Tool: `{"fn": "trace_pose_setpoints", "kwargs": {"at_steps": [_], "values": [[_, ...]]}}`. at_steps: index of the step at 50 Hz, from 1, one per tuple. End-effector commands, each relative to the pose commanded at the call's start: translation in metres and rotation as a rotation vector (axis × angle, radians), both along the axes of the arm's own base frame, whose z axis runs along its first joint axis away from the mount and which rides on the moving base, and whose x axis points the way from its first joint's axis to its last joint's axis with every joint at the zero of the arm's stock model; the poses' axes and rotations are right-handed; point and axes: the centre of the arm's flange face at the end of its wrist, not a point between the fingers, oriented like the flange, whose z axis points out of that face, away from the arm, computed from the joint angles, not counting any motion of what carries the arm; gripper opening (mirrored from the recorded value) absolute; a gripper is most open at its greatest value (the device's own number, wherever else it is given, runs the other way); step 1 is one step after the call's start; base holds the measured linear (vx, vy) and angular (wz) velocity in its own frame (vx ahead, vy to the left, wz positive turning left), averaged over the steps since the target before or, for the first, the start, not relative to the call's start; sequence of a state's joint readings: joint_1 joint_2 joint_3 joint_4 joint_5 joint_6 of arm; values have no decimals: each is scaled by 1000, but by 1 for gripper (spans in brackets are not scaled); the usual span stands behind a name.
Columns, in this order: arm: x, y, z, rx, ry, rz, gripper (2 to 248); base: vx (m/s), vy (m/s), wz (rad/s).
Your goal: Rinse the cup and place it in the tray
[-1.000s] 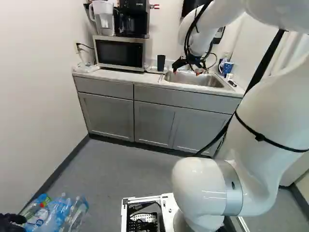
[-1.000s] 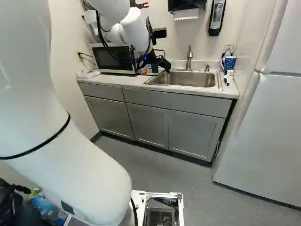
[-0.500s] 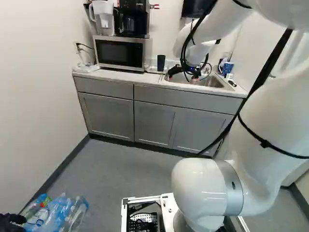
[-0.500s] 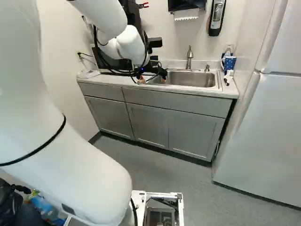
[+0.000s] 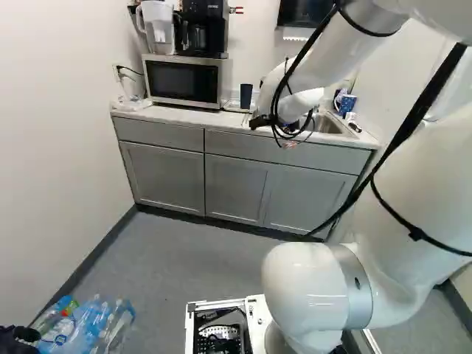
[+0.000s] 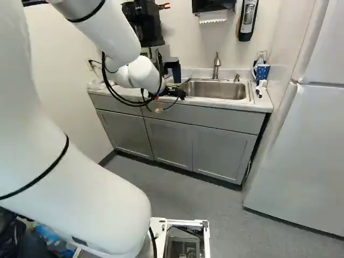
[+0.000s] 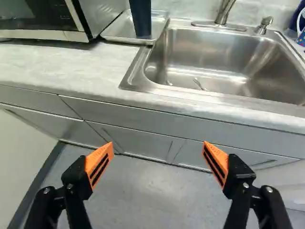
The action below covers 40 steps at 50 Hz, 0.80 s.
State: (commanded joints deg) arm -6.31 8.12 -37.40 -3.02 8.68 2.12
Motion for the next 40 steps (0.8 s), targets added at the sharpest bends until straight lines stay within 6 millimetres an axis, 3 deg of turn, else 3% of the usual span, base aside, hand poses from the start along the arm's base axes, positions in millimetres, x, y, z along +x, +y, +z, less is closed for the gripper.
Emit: {"fn": "trace_pose_setpoints", "kwargs": {"at_steps": [20,40], "values": [[-41,19,-50,0,-94,36,247,0,0,0],[-80,31,-87,-1,-171,61,247,0,0,0]]}}
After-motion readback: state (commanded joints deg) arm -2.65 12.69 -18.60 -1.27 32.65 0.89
